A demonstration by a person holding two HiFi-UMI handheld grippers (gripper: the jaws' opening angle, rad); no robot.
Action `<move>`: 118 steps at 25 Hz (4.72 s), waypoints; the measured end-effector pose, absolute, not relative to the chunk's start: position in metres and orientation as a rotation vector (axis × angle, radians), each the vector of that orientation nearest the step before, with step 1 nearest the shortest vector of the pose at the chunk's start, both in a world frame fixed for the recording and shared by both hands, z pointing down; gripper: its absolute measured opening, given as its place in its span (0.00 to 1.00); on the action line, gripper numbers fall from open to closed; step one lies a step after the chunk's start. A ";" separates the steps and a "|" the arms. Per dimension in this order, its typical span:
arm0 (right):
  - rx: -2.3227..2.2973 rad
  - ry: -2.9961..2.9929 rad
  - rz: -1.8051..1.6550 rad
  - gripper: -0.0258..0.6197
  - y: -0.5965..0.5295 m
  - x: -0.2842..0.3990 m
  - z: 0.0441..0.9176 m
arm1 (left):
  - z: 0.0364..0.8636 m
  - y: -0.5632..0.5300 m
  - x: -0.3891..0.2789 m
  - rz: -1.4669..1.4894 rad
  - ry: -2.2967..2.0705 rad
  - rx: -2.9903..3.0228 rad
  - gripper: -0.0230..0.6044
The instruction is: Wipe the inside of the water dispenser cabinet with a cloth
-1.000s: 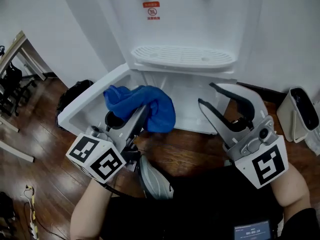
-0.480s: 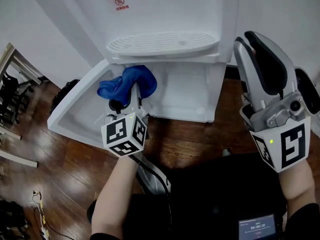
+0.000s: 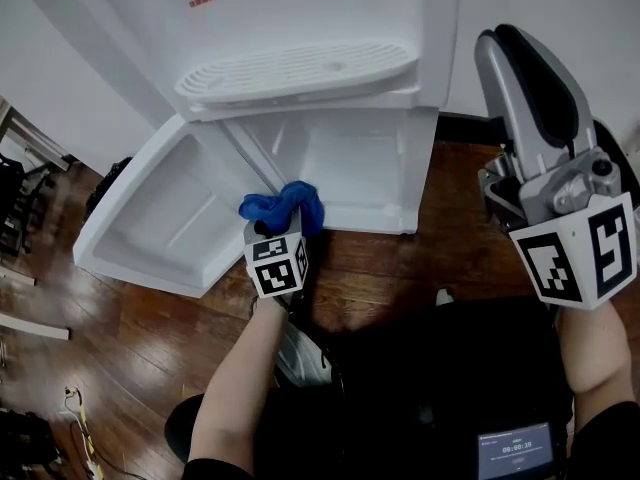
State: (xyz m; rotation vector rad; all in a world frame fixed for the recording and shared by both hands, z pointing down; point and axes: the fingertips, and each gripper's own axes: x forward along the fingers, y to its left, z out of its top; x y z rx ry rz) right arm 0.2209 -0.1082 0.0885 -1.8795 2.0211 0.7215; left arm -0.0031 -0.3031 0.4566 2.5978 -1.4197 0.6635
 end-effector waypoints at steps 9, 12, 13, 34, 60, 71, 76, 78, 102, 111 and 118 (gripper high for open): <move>-1.918 1.957 0.585 0.15 -0.113 0.245 0.094 | 0.492 -0.274 0.056 0.692 -1.250 2.532 0.34; -1.907 1.955 0.552 0.14 -0.114 0.248 0.094 | 0.494 -0.253 0.078 0.647 -1.151 2.549 0.34; -1.905 1.955 0.545 0.14 -0.115 0.249 0.094 | 0.495 -0.246 0.086 0.644 -1.108 2.560 0.34; -2.069 1.792 0.100 0.12 -0.145 0.323 0.163 | 0.504 -0.163 0.179 0.822 -0.809 2.749 0.35; -2.035 1.800 -0.007 0.11 -0.146 0.327 0.174 | 0.215 -0.165 0.206 -0.099 -0.994 3.093 0.35; -2.024 1.836 -0.019 0.11 -0.150 0.324 0.177 | 0.213 -0.275 0.064 0.007 -1.458 2.910 0.35; -2.025 1.866 -0.026 0.11 -0.155 0.319 0.180 | 0.210 -0.298 0.013 -0.080 -1.675 2.741 0.34; -2.017 1.884 -0.024 0.11 -0.157 0.317 0.179 | 0.213 -0.298 0.012 -0.079 -1.678 2.752 0.34; -1.858 1.887 -0.145 0.11 -0.165 0.319 0.177 | 0.457 -0.362 0.129 0.859 -1.360 2.617 0.34; -1.828 1.939 -0.188 0.11 -0.176 0.311 0.187 | 0.465 -0.386 0.172 0.930 -1.254 2.662 0.34; -1.794 1.953 -0.228 0.11 -0.177 0.302 0.195 | 0.464 -0.314 0.248 0.779 -0.751 2.703 0.34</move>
